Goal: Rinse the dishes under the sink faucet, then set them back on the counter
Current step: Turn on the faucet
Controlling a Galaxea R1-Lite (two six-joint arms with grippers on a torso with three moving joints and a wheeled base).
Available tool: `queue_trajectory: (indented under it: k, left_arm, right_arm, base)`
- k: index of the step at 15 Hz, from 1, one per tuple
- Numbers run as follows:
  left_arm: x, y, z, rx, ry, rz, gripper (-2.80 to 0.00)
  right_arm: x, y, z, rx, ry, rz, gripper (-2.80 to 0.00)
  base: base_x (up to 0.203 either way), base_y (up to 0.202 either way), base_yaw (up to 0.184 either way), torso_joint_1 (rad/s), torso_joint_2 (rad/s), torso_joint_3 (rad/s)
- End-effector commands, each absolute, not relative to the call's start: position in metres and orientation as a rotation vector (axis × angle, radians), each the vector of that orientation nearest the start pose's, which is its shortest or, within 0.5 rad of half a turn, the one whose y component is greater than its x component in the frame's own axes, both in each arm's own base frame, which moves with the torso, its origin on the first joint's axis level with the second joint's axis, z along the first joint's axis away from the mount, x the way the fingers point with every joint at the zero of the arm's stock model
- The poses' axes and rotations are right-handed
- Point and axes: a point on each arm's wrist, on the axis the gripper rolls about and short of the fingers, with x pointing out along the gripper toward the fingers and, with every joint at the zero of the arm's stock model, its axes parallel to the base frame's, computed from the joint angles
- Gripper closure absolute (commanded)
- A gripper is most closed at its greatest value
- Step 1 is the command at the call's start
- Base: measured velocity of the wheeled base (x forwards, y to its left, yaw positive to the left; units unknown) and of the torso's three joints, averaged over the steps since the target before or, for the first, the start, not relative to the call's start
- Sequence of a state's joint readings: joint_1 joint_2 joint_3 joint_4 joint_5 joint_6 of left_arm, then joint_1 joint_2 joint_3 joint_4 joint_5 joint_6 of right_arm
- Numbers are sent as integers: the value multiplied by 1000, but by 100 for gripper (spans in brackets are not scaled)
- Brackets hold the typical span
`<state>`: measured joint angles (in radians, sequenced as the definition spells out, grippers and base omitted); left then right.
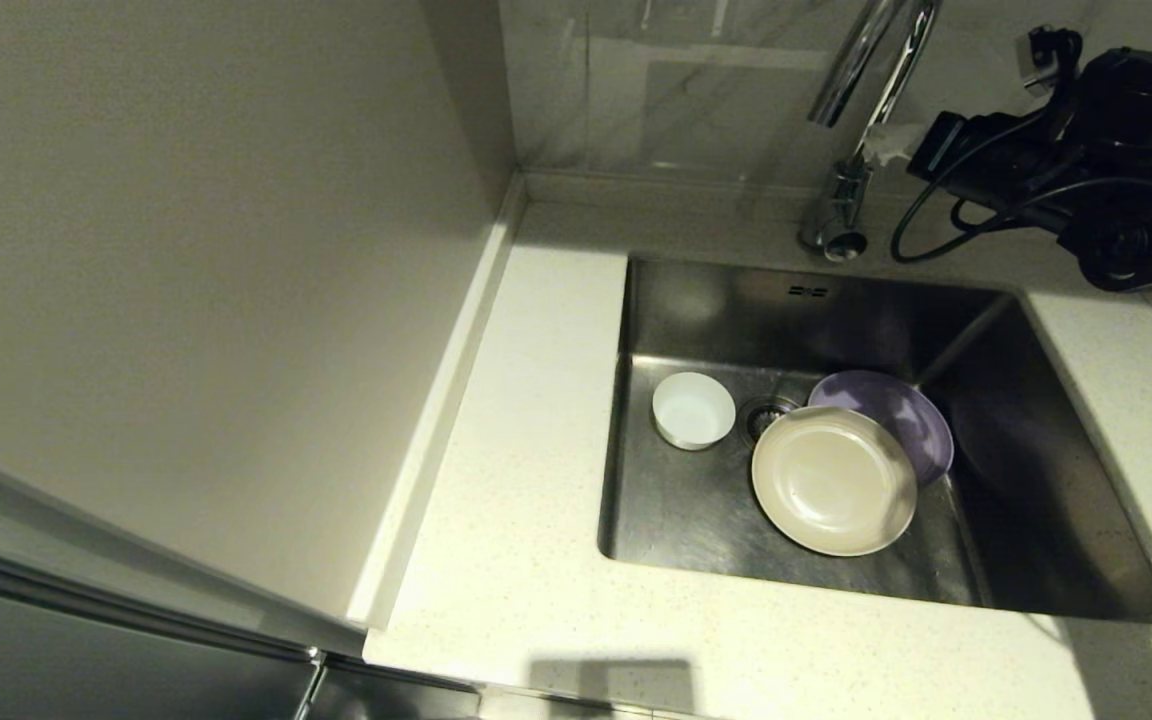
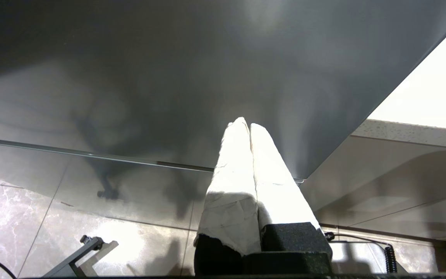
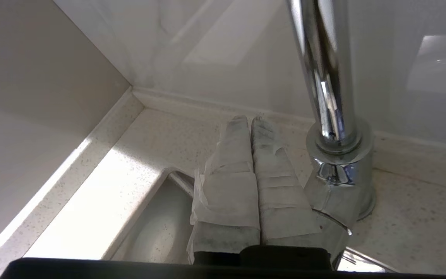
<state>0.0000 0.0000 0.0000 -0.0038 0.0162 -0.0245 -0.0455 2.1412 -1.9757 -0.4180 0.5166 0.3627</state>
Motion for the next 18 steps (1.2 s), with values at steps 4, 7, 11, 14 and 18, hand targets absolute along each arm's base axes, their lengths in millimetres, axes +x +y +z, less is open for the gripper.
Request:
queue_trajectory:
  k: [4,7,11,14,18]
  left_arm:
    - [-23,0,76,-25,-6,17,0]
    - [-23,0,76,-25,-6,17,0]
    - [-23,0,76,-25,-6,17,0]
    - [-23,0,76,-25,-6,17,0]
    - [-23,0,76,-25,-6,17,0]
  right_arm:
    - [454,-8,310,276,-139,507,0]
    - [457,-8,306,263,-146,506,0]
    - [456,-10,306,209,-138,548,0]
    - [450,-22,305,146,-84,612,0]
    - [439,-37,305,91,5,680,0]
  base:
    - [0,0,0,0,0,0]
    - [0,0,0,0,0,0]
    - [0,0,0,0,0,0]
    - [0,0,0,0,0,0]
    - [0,0,0,0,0,0]
